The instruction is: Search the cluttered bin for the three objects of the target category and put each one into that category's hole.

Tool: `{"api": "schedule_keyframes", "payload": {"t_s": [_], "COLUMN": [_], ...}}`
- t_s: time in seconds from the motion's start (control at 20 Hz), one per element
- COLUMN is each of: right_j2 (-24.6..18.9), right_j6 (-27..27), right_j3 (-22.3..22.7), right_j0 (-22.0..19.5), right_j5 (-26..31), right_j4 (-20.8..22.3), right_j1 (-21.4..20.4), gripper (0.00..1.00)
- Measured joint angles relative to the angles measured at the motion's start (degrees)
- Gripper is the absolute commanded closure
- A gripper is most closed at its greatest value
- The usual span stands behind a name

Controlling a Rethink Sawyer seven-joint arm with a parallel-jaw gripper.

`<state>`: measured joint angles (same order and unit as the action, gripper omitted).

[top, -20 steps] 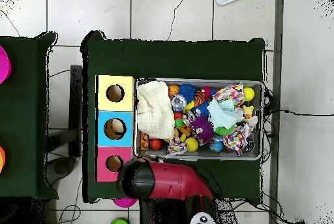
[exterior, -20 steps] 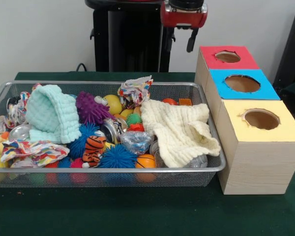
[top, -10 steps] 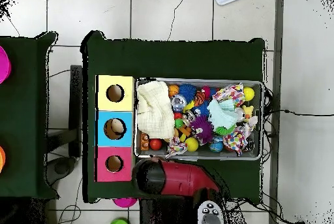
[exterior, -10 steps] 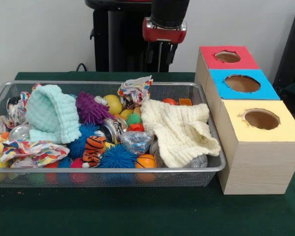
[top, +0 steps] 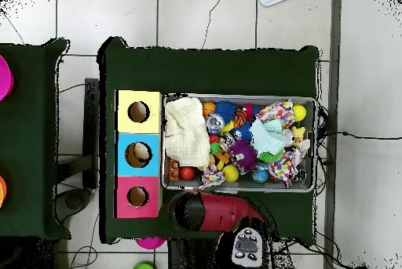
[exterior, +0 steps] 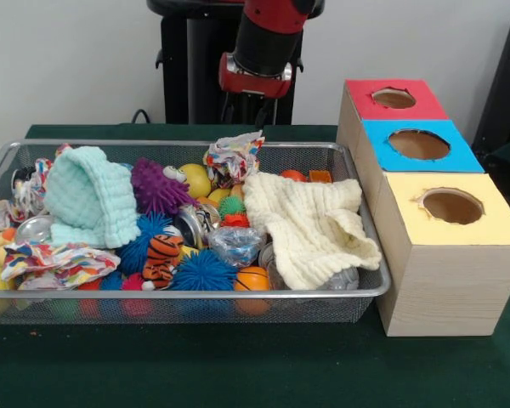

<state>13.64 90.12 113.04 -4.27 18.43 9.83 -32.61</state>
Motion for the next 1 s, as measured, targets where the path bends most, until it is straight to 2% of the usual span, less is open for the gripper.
{"api": "schedule_keyframes", "payload": {"t_s": [0.4, 0.7, 1.0], "right_j2": [3.06, 3.78, 3.86], "right_j6": [0.0, 0.01, 0.01], "right_j3": [-2.08, -2.06, -1.94], "right_j0": [1.92, 1.9, 1.84], "right_j5": [-4.17, -8.09, -8.98], "right_j4": [0.0, 0.05, 0.02], "right_j1": [3.57, 4.54, 4.95], "gripper": [0.0, 0.0, 0.0]}}
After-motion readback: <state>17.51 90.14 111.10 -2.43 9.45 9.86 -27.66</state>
